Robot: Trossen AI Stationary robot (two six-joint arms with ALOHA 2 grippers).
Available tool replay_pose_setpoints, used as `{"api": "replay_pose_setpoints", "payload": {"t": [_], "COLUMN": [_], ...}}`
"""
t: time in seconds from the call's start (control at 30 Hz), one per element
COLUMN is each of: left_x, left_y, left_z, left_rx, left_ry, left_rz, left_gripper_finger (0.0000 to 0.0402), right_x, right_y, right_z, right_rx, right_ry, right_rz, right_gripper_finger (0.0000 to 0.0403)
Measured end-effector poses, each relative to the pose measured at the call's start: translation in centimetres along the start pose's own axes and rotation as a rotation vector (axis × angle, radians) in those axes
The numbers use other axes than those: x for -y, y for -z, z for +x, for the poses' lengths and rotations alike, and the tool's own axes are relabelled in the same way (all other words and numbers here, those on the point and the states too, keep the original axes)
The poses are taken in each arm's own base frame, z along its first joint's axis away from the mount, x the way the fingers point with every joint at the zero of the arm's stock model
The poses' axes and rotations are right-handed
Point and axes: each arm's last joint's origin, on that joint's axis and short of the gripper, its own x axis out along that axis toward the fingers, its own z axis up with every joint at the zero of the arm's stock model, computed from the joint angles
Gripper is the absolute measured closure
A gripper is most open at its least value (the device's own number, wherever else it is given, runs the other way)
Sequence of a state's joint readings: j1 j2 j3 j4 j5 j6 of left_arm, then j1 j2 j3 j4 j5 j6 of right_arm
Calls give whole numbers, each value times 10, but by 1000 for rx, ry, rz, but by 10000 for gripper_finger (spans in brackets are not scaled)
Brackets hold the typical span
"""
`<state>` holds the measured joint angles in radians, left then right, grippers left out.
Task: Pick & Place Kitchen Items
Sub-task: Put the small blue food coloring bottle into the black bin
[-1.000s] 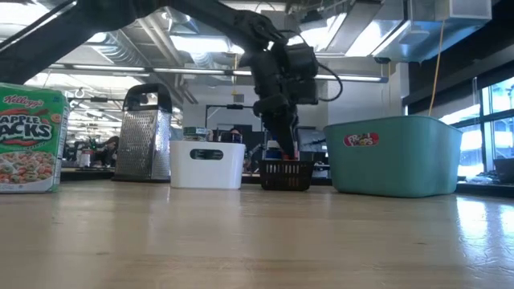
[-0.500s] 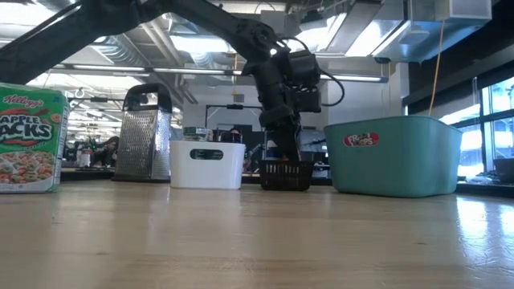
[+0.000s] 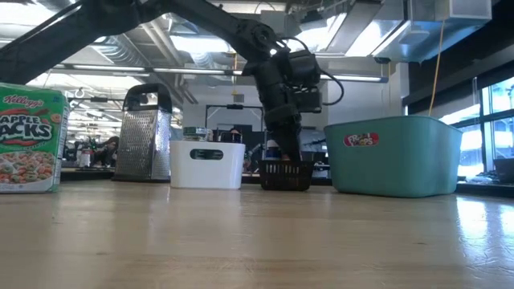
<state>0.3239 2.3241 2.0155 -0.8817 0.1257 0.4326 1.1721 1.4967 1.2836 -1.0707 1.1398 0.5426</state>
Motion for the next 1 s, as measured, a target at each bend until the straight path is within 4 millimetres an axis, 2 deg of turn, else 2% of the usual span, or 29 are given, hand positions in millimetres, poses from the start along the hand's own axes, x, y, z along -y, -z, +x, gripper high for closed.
{"api": "replay_pose_setpoints", "payload": {"t": [0.6, 1.0], "left_x": [4, 4], "left_y": [-2, -2], "left_z": [1, 1], "left_rx": [2, 2], "left_ry": [0, 0], "left_rz": [24, -18], "left_gripper_finger": [311, 264], "right_x": [0, 0], "right_y": [0, 0], "right_z": [0, 0], "right_rx": [0, 0], "right_ry": [0, 0], "right_rz": [4, 5], "right_gripper_finger": [111, 112]}}
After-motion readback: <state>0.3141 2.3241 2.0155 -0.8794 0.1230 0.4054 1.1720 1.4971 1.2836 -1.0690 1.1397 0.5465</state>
